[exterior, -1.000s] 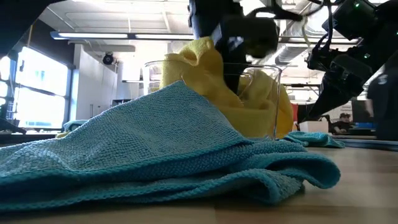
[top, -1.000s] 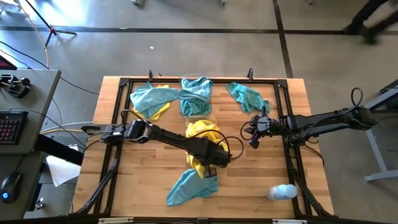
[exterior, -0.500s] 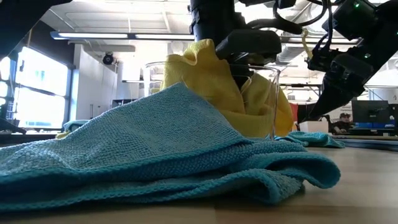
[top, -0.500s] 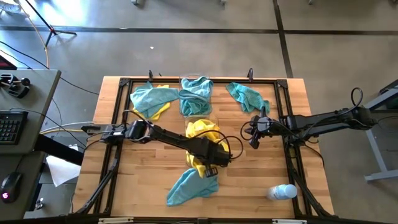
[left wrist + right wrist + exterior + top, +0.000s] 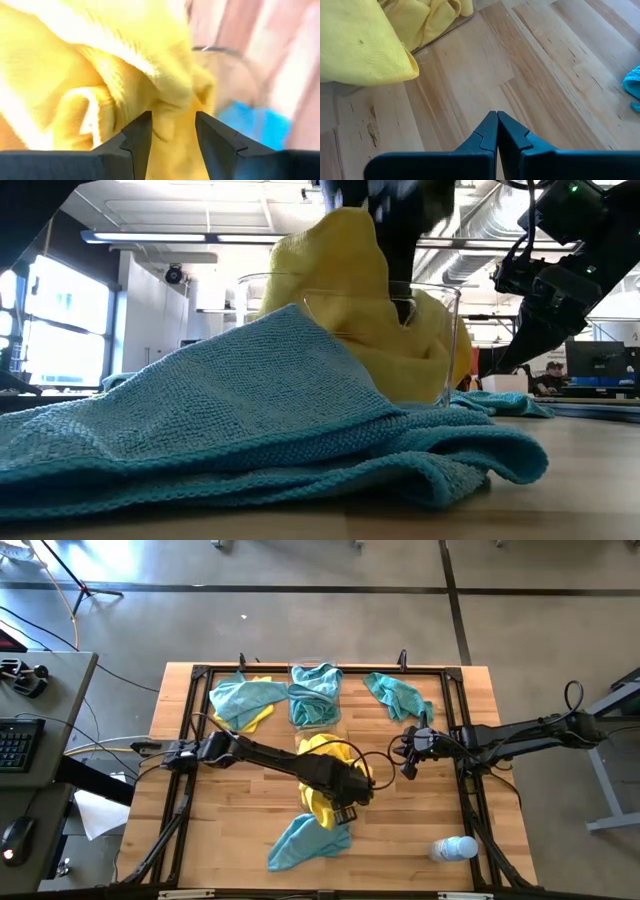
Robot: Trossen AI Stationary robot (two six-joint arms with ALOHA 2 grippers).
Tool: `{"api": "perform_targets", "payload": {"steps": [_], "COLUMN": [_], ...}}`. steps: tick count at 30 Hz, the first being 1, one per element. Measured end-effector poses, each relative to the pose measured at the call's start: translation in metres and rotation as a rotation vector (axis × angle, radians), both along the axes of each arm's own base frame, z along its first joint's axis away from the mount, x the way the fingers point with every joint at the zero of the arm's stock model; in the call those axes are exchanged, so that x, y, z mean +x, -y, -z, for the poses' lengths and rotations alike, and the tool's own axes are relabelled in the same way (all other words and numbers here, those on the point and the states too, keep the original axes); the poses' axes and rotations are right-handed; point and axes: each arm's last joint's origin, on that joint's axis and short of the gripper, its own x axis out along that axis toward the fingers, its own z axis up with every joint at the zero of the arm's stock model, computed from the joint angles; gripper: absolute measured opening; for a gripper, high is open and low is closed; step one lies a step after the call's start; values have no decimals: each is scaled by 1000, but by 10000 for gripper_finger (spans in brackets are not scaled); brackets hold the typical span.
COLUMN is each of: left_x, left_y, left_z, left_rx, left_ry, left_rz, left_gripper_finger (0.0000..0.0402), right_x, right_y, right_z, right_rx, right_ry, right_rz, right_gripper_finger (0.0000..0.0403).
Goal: Sort microfiber towel by color & place in baskets
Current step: Put the yellow towel into the bottom transparent bin
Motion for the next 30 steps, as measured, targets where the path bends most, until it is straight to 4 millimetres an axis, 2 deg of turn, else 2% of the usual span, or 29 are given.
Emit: {"api": "perform_targets", "payload": {"steps": [8, 10, 13, 17, 23, 30], "left_x": [-19, -25, -33, -36, -41, -35], "left_y": [4, 5, 8, 9, -2, -14], "left_z": [-43, -49, -47, -27, 6, 27], "left_rx": [-4, 0, 23, 54, 116, 134], "left_ry": [17, -3, -75, -156, -264, -246], "left_rz": [19, 18, 44, 96, 104, 182], "left_gripper_finger": [142, 142, 136, 101, 9, 2], "right_x": [0, 1, 3, 7, 14, 28], "right_y": [-1, -2, -4, -8, -23, -40], "right_z": [0, 0, -2, -6, -16, -43], "right_rx": [23, 36, 71, 125, 140, 86], "right_ry": [-2, 0, 26, 89, 222, 297], "right_rz": [-28, -66, -131, -209, -322, -299], "right_gripper_finger": [0, 0, 0, 0, 0, 0]}}
